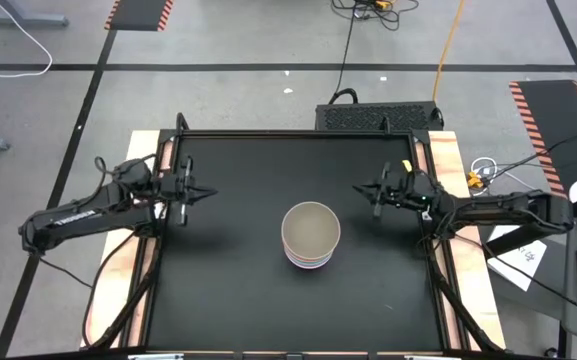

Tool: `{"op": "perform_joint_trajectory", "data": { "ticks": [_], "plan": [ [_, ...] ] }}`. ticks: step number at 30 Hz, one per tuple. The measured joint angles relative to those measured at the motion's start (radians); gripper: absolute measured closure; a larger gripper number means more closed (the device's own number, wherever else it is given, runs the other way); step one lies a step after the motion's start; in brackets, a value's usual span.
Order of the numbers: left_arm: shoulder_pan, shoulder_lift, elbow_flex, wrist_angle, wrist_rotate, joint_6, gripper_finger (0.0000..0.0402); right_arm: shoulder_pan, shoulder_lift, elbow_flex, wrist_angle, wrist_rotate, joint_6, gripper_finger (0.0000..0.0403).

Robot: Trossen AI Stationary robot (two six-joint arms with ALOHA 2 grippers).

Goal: Nest bowls inside each other
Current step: Return to Home Position

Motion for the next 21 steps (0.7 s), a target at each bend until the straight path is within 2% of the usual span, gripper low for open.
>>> {"op": "perform_joint_trajectory", "data": {
  "ticks": [10,12,17,21],
  "plan": [
    [0.000,-0.167,-0.227,0.067,0.000,-0.123,0.0401,0.000,-0.035,-0.002,0.004,-0.027,0.002,0.0403],
    [0.000,-0.188,-0.238,0.083,0.007,-0.126,0.0401,-0.001,-0.037,-0.002,0.007,-0.029,0.003,0.0403],
    [-0.003,-0.203,-0.246,0.001,0.035,-0.139,0.0401,-0.001,-0.037,-0.002,-0.023,-0.051,0.019,0.0403],
    [-0.029,-0.194,-0.266,-0.023,0.093,-0.120,0.0401,-0.001,-0.037,-0.003,-0.061,-0.054,0.019,0.0403]
  ]
}}
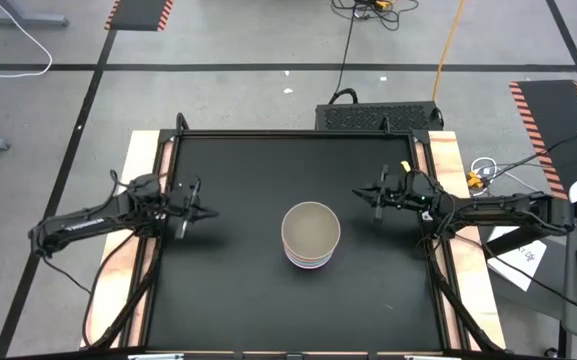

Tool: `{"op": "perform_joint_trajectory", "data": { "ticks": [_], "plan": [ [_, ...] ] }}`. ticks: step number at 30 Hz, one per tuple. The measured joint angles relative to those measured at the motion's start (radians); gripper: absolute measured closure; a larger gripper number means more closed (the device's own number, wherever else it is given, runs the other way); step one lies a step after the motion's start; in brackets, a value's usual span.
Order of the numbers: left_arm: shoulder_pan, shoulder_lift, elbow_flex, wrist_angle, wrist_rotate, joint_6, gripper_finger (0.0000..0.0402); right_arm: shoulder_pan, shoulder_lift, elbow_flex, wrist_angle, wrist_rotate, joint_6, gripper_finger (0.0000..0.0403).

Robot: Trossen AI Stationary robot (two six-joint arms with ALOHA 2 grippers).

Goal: Nest bowls inside each other
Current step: Return to Home Position

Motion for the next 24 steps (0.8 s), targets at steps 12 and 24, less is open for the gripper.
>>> {"op": "perform_joint_trajectory", "data": {
  "ticks": [12,24],
  "plan": [
    [-0.036,-0.080,-0.021,-0.063,-0.039,0.070,0.0401,-0.002,-0.039,-0.010,-0.012,-0.023,-0.008,0.0403],
    [-0.047,0.011,-0.044,-0.069,-0.081,0.022,0.0402,-0.002,-0.102,-0.010,-0.027,-0.031,-0.049,0.0403]
  ]
}}
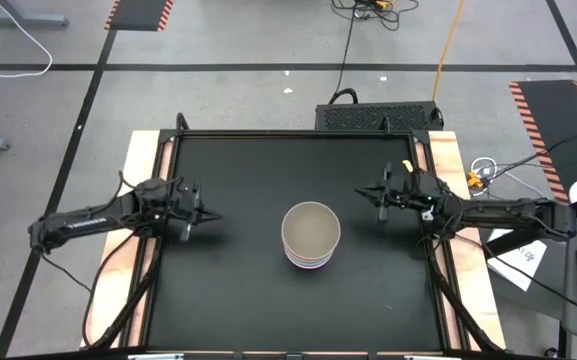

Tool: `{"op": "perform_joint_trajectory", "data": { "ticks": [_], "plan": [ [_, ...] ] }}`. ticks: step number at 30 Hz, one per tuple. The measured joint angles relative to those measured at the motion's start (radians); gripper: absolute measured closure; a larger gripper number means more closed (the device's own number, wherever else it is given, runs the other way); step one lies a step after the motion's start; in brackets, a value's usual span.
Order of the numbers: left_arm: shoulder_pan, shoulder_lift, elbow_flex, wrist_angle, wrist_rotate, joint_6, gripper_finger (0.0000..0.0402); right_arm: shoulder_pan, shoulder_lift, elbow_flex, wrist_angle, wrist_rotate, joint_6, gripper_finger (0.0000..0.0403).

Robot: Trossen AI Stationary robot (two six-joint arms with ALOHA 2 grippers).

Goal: Nest bowls inside each other
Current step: Return to Home Position

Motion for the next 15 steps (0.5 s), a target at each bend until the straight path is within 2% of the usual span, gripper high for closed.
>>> {"op": "perform_joint_trajectory", "data": {
  "ticks": [4,8,15],
  "plan": [
    [-0.027,0.005,0.000,0.001,0.002,-0.001,0.0402,0.001,-0.088,0.000,-0.008,-0.075,-0.022,0.0403],
    [-0.060,-0.008,0.000,0.001,0.007,-0.005,0.0402,0.002,-0.205,0.000,-0.151,-0.079,-0.045,0.0403],
    [-0.149,-0.055,0.002,-0.017,-0.107,0.048,0.0402,0.003,-0.439,0.000,-0.361,-0.092,-0.057,0.0403]
  ]
}}
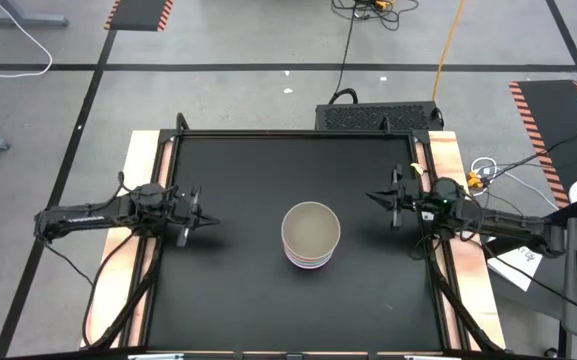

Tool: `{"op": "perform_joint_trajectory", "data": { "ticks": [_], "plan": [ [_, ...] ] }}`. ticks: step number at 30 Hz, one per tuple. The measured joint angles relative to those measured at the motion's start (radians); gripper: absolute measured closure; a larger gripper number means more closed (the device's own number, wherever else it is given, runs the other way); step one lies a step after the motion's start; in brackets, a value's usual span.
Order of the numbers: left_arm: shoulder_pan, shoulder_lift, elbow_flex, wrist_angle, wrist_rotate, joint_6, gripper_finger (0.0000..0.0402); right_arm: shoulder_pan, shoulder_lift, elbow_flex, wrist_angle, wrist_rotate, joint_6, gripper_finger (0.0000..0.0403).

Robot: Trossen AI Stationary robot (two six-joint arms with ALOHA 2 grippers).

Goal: Nest bowls inside each other
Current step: Return to Home Position

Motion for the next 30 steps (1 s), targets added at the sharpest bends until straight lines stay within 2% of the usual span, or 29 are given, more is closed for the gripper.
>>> {"op": "perform_joint_trajectory", "data": {
  "ticks": [5,9,22,30],
  "plan": [
    [-0.036,-0.032,0.008,-0.037,-0.050,0.007,0.0402,0.000,-0.163,0.000,-0.174,0.079,0.003,0.0403],
    [-0.052,-0.043,0.012,-0.054,-0.075,0.007,0.0402,0.000,-0.257,0.000,-0.301,0.101,0.015,0.0403],
    [-0.059,-0.056,0.016,-0.075,-0.120,0.004,0.0402,0.000,-0.256,0.000,-0.302,0.073,0.041,0.0403],
    [-0.059,-0.056,0.020,-0.093,-0.112,-0.004,0.0402,0.000,-0.256,0.000,-0.308,0.073,0.057,0.0403]
  ]
}}
